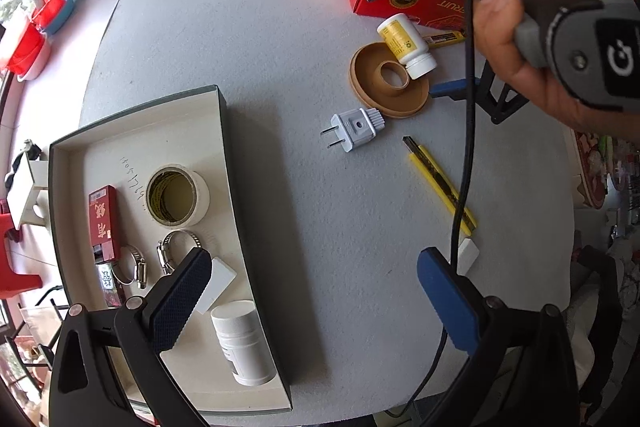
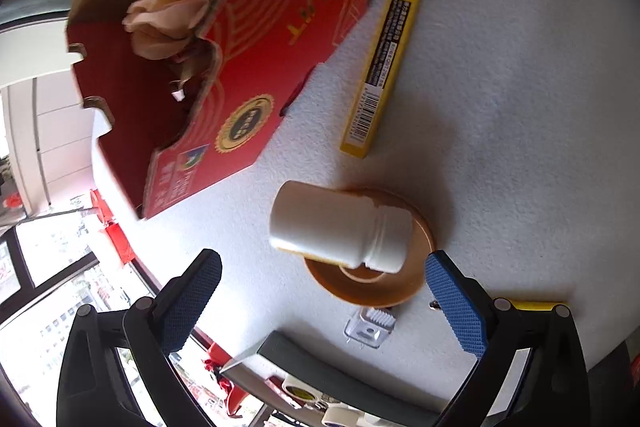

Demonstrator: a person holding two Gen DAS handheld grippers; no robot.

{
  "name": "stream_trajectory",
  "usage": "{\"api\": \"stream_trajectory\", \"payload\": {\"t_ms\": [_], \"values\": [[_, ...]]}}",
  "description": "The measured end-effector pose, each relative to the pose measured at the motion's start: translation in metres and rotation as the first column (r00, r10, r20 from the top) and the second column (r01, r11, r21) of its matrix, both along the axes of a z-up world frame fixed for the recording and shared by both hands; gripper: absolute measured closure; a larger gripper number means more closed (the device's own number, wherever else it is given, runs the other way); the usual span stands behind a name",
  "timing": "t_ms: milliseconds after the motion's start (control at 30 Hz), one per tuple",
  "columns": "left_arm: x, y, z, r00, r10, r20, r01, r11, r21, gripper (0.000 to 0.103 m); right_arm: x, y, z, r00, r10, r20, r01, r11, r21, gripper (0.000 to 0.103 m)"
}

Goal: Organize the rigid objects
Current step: 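Move both tools back toward the yellow knife and remaining items, then grasp the white bottle with the right tool while the left tool grasps the white plug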

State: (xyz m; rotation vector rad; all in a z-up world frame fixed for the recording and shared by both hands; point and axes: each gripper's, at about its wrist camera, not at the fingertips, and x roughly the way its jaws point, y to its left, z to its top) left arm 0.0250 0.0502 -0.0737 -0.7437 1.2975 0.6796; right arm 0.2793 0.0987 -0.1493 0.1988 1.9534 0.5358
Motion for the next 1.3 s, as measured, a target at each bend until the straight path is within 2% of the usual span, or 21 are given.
{"api": "stream_trajectory", "payload": {"t_ms": [100,200,300,433,600,733,833,933,1000,1067,1233,1300], "values": [[-0.004,0.001,0.001,1.0,0.004,-0.007,-0.003,1.0,0.008,0.0,-0.006,0.001,0.001,0.999,0.033,0.041,-0.031,0.999,-0.044,0.018],[-0.001,0.005,0.0,1.0,0.01,-0.006,-0.01,1.0,0.004,0.0,-0.005,-0.009,0.003,0.997,0.063,0.046,-0.061,0.998,-0.029,0.034],[0.01,0.011,0.002,1.0,0.021,0.005,-0.021,1.0,-0.002,0.0,0.001,-0.031,0.0,0.995,0.094,0.042,-0.094,0.996,-0.005,0.035],[0.031,0.016,0.003,0.998,0.047,0.046,-0.045,0.998,-0.035,0.0,0.021,-0.089,-0.001,0.986,0.155,0.063,-0.156,0.988,0.015,0.035],[0.065,0.022,-0.022,0.993,0.108,0.04,-0.105,0.992,-0.071,0.0,0.027,-0.164,-0.005,0.944,0.286,0.162,-0.276,0.958,-0.082,0.035],[0.085,0.035,-0.056,0.974,0.226,-0.005,-0.225,0.968,-0.107,0.0,0.03,-0.207,-0.015,0.903,0.365,0.226,-0.334,0.929,-0.161,0.034],[0.088,0.047,-0.08,0.948,0.314,-0.061,-0.318,0.942,-0.104,0.0,0.032,-0.223,-0.017,0.879,0.4,0.259,-0.364,0.914,-0.177,0.034],[0.087,0.052,-0.094,0.929,0.353,-0.115,-0.362,0.93,-0.072,0.0,0.025,-0.229,-0.014,0.857,0.427,0.289,-0.393,0.904,-0.17,0.034],[0.095,0.05,-0.094,0.937,0.325,-0.127,-0.331,0.943,-0.035,0.0,0.025,-0.232,-0.011,0.844,0.442,0.303,-0.411,0.897,-0.162,0.034],[0.103,0.047,-0.098,0.939,0.29,-0.184,-0.296,0.955,-0.005,0.0,0.025,-0.234,-0.01,0.837,0.454,0.307,-0.427,0.891,-0.155,0.034],[0.105,0.046,-0.098,0.931,0.316,-0.184,-0.323,0.946,-0.009,0.0,0.023,-0.224,-0.011,0.842,0.453,0.293,-0.434,0.891,-0.131,0.034],[0.106,0.047,-0.097,0.935,0.302,-0.184,-0.31,0.951,-0.014,0.002,0.02,-0.223,-0.009,0.843,0.451,0.293,-0.434,0.892,-0.125,0.034]]}}
